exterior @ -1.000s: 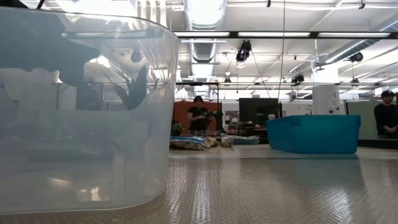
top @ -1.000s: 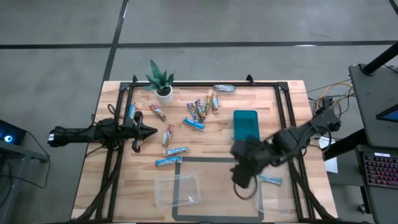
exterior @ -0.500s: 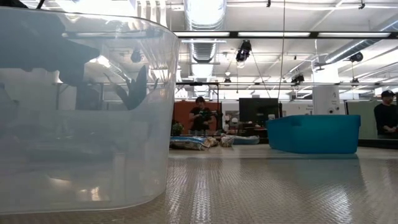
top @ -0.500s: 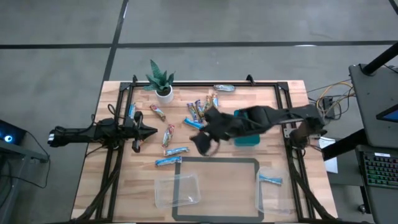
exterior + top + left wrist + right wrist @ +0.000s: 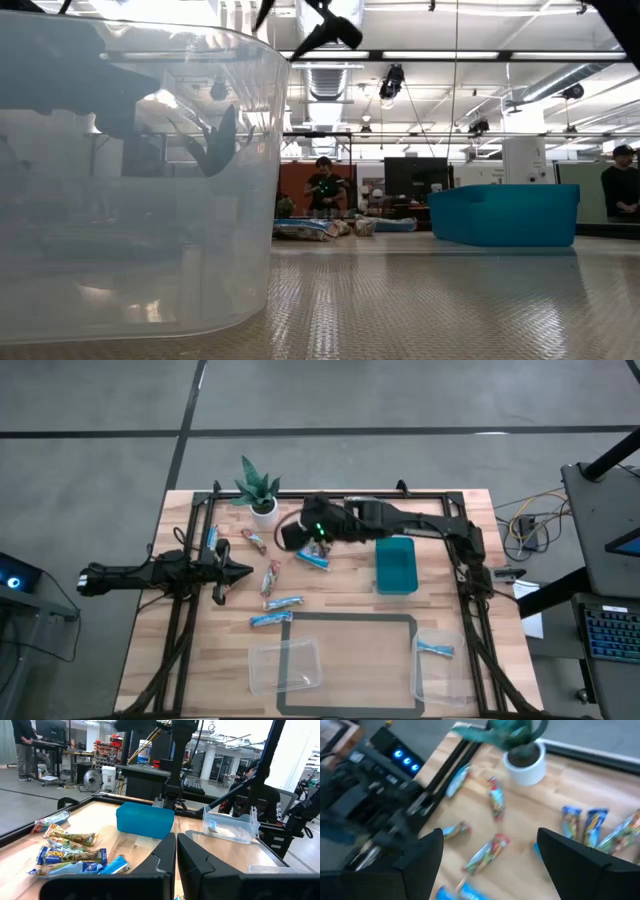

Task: Pick and place Granola Bars by type
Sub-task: Put the yellow granola bar into the right transparent bin

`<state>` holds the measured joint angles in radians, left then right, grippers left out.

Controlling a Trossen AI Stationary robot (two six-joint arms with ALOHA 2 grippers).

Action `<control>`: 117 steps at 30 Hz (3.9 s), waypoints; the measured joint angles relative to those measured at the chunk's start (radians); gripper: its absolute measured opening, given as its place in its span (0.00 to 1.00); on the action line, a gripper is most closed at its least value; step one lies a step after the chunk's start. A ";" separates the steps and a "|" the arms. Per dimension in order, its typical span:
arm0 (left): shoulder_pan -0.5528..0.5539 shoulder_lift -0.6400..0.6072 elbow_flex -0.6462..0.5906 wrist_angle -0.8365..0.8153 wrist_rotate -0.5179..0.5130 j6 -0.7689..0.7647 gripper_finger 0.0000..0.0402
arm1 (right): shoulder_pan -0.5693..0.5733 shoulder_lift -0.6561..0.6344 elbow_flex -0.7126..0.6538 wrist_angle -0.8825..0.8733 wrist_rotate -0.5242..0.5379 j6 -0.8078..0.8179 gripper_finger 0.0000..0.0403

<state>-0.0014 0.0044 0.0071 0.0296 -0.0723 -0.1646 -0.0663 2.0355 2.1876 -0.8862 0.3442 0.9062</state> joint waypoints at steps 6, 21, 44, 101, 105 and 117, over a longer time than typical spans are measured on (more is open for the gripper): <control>0.000 0.000 0.000 0.000 0.000 0.000 0.00 | -0.087 0.033 0.017 -0.075 0.041 -0.009 0.75; 0.000 0.000 0.000 0.000 0.000 0.000 0.00 | -0.246 0.124 0.011 -0.244 0.101 0.066 0.73; 0.000 0.000 0.000 0.000 0.000 0.000 0.00 | -0.340 0.331 0.008 -0.458 -0.064 0.271 0.68; 0.000 0.000 0.000 0.000 0.000 0.000 0.00 | -0.375 0.349 -0.167 -0.310 -0.206 0.083 0.58; 0.000 0.000 0.000 0.000 0.000 0.000 0.00 | -0.375 0.349 -0.168 -0.313 -0.215 0.080 0.56; 0.000 0.000 0.000 0.000 0.000 0.000 0.00 | -0.375 0.349 -0.172 -0.349 -0.218 0.077 0.36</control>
<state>-0.0017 0.0044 0.0071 0.0292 -0.0723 -0.1646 -0.4416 2.3848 2.0152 -1.2354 0.1261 0.9830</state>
